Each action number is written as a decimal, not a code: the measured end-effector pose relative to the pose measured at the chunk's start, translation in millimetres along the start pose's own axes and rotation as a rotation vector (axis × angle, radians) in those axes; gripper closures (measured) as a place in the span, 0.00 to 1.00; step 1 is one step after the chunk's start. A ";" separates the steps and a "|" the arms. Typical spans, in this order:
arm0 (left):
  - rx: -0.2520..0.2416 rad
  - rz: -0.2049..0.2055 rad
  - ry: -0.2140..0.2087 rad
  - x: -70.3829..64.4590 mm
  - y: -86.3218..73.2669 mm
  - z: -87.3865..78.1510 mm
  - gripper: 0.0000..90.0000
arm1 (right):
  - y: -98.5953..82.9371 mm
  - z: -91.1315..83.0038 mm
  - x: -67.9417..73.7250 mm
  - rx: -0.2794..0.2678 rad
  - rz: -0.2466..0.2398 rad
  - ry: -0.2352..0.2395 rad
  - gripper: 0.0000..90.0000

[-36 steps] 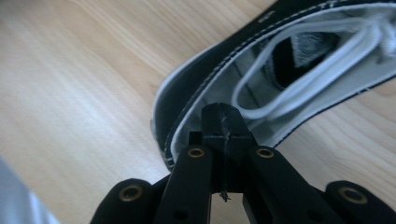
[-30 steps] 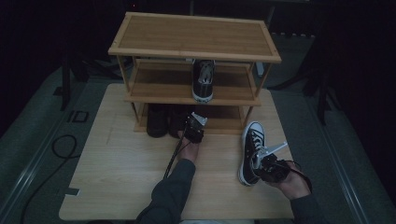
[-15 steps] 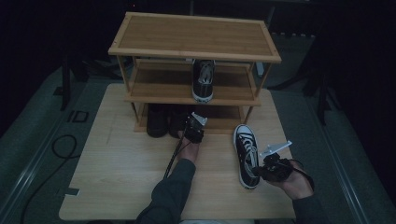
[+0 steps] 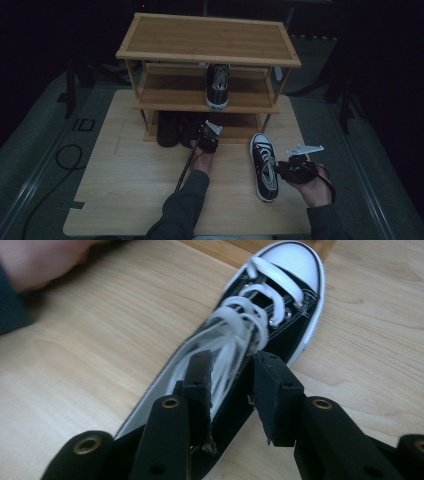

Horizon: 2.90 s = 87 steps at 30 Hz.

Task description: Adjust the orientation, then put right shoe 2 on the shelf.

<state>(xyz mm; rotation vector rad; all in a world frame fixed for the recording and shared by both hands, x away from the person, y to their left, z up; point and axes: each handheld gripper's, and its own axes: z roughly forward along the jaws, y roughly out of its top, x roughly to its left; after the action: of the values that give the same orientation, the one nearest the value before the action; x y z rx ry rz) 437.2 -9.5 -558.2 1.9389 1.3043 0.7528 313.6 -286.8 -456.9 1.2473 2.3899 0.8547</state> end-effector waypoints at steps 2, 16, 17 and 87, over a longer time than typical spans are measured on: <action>0.000 0.000 0.000 0.0 0.0 0.0 1.00 | 0.3 5.3 0.0 0.015 -0.002 -0.012 0.77; 0.000 -0.002 -0.002 0.3 0.0 0.0 1.00 | 2.3 43.5 0.7 0.102 0.047 -0.112 0.85; 0.000 -0.002 -0.002 0.3 0.0 0.0 1.00 | 2.3 43.5 0.7 0.102 0.047 -0.112 0.85; 0.003 0.003 0.000 0.5 0.3 0.4 1.00 | 16.4 7.8 -16.5 -0.091 0.079 0.126 0.97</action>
<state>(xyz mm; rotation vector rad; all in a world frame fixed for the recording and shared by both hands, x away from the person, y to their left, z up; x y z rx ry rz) 437.8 -9.3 -558.1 1.9439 1.3036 0.7527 337.4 -290.2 -452.5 1.2959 2.3802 1.0839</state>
